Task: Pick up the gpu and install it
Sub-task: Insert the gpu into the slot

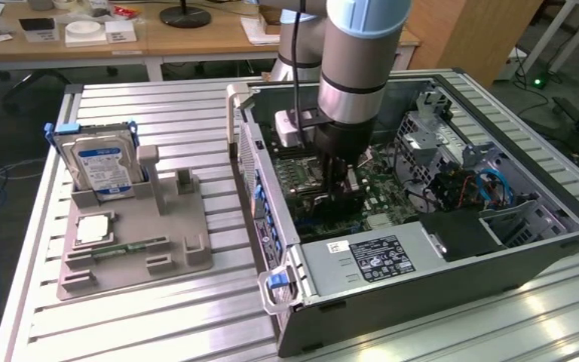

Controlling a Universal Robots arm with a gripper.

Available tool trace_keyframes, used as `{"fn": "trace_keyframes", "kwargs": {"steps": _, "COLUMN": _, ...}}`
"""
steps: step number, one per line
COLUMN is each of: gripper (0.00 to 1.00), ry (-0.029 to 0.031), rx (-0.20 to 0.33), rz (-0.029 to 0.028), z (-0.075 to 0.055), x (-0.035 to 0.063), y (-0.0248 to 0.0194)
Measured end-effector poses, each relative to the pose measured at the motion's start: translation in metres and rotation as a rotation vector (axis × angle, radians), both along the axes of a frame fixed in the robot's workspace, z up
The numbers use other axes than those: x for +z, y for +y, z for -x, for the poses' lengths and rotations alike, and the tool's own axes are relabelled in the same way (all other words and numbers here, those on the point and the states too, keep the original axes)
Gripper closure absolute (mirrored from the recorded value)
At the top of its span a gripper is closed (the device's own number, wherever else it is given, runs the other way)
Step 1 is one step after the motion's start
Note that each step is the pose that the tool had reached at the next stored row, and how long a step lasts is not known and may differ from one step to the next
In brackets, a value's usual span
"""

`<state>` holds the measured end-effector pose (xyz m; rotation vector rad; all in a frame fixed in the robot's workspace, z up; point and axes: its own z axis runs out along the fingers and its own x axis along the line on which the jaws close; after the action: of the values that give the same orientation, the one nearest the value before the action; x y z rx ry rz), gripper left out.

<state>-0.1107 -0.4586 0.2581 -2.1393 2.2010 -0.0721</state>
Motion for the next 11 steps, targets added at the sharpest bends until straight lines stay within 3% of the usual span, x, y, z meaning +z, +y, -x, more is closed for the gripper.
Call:
{"fn": "trace_keyframes", "kwargs": {"steps": 5, "gripper": 0.65, "ry": -0.0073, "rx": 0.000, "rz": 0.0002, "z": 0.000, "x": 0.0154, "y": 0.0000}}
{"fn": "trace_keyframes", "kwargs": {"steps": 7, "gripper": 0.65, "ry": -0.0080, "rx": 0.000, "rz": -0.0011, "z": 0.000, "x": 0.0158, "y": 0.0000}}
{"fn": "trace_keyframes", "kwargs": {"steps": 8, "gripper": 0.67, "ry": -0.0081, "rx": 0.000, "rz": -0.0011, "z": 0.000, "x": 0.0157, "y": 0.0000}}
{"fn": "trace_keyframes", "kwargs": {"steps": 10, "gripper": 0.79, "ry": -0.0079, "rx": 0.000, "rz": -0.0010, "z": 0.000, "x": 0.0158, "y": 0.0000}}
{"fn": "trace_keyframes", "kwargs": {"steps": 11, "gripper": 0.79, "ry": -0.0079, "rx": 0.000, "rz": -0.0009, "z": 0.000, "x": 0.0159, "y": 0.0000}}
